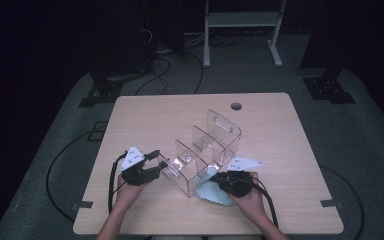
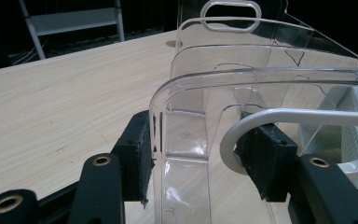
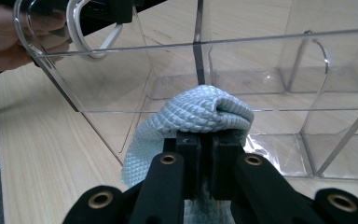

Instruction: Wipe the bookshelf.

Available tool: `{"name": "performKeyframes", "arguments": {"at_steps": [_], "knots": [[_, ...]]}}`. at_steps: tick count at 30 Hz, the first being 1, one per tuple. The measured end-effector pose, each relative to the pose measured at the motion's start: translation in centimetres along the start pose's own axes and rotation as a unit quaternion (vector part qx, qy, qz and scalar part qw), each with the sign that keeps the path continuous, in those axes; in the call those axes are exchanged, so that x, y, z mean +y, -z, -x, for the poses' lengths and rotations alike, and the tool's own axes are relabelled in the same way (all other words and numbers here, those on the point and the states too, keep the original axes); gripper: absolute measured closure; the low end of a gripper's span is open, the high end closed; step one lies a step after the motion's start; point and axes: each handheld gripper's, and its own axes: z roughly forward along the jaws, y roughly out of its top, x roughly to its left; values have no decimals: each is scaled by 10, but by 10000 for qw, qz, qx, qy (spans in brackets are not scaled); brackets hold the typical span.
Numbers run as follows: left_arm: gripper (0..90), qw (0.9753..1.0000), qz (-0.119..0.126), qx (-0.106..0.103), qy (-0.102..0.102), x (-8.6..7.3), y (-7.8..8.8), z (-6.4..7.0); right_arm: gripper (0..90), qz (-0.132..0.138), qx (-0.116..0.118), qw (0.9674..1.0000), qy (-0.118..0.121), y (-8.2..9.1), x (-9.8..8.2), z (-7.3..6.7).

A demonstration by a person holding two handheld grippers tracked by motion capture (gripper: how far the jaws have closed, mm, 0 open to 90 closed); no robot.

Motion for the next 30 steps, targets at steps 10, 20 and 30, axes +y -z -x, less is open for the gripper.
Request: {"name": "performKeyframes", "arguments": {"at_steps": [10, 20, 30], "knots": [[465, 10000, -11, -19, -10, 0, 1, -1, 846, -250, -44, 9997, 59, -14, -8, -3], [465, 10000, -10, -8, -7, 0, 1, 0, 845, -526, -57, 9986, 7, -26, -19, 1], [465, 10000, -18, -11, -9, 0, 1, 0, 845, -624, -69, 9980, 30, -32, -21, 2]]}}
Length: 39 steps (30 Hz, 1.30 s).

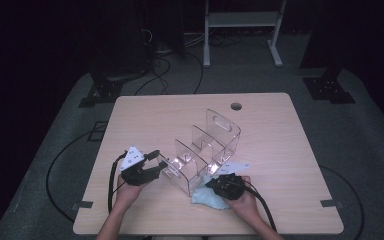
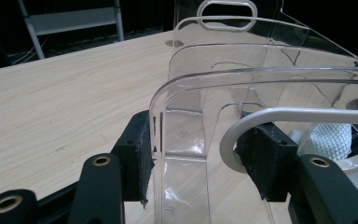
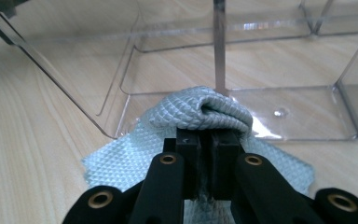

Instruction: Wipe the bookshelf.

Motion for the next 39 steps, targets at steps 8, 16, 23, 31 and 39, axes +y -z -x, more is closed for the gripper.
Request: {"name": "performKeyframes", "arguments": {"at_steps": [8, 16, 23, 31, 39], "knots": [[465, 10000, 2, -8, -4, 0, 0, 0, 845, 207, -52, 9998, 59, 12, 6, -1], [465, 10000, 1, -21, -16, 0, 0, 0, 845, 327, -30, 9994, -48, 18, 9, 1], [465, 10000, -2, -6, -22, 0, 0, 0, 844, -46, -100, 9999, -130, 2, -1, 8], [464, 10000, 2, -9, -19, 0, 0, 0, 843, 178, -83, 9997, -146, 11, 5, 7], [464, 10000, 1, 3, -5, 0, 0, 0, 844, -8, -69, 9998, -160, 2, 0, 10]]}}
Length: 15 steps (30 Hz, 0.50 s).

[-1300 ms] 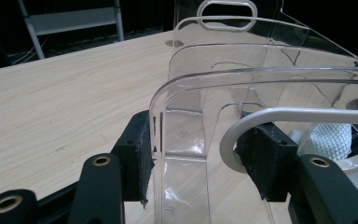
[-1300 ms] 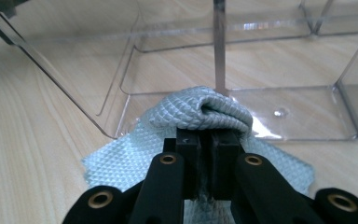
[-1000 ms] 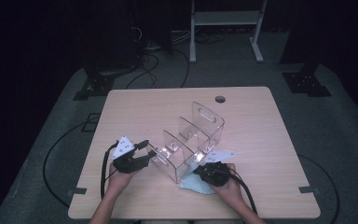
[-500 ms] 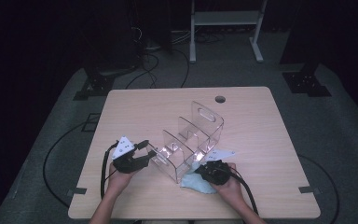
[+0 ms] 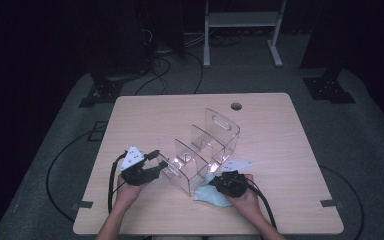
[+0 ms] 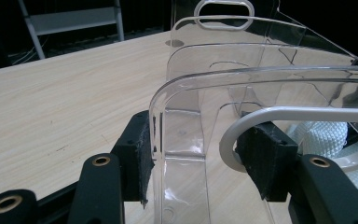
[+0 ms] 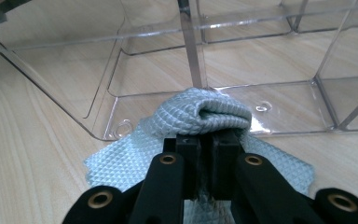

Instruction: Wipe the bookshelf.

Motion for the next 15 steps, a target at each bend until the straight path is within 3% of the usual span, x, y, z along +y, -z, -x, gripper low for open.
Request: {"name": "performKeyframes", "arguments": {"at_steps": [2, 5, 11, 15], "knots": [[464, 10000, -2, -11, 2, 0, 0, 0, 844, 231, 43, 9997, -8, 9, 5, -2], [463, 10000, 6, -12, 14, 0, 0, -1, 844, 321, 30, 9995, 14, 12, 8, -3], [462, 10000, 4, 18, 17, 0, 0, -1, 844, 44, 77, 9999, -91, 0, 0, 1], [462, 10000, 3, 5, 20, 0, 0, -1, 844, 160, 174, 9997, -24, 9, 2, -5]]}}
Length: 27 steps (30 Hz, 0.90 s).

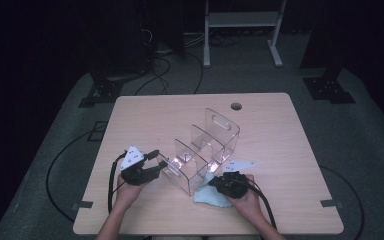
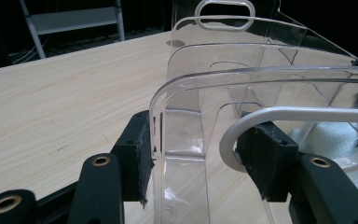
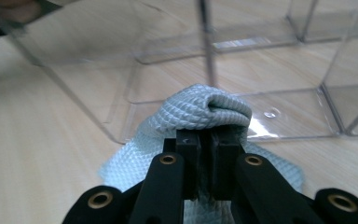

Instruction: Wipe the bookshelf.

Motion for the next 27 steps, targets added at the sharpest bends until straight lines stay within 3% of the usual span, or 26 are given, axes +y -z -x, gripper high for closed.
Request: {"name": "performKeyframes", "arguments": {"at_steps": [3, 9, 17, 21, 27], "knots": [[461, 10000, 8, -2, 23, 0, 0, 0, 844, 157, 170, 9996, 175, 15, 5, -17], [459, 10000, -3, 31, 26, 0, -1, 1, 844, 494, 292, 9973, 464, 34, 18, -42], [459, 10000, -2, 41, 64, 0, -1, 1, 844, 717, 433, 9937, 739, 34, 41, -66], [459, 10000, -3, 30, 62, 0, -1, 1, 844, 744, 433, 9932, 781, 31, 45, -70], [459, 10000, -28, 49, 47, 0, -1, 1, 845, 758, 357, 9936, 752, 25, 34, -70]]}}
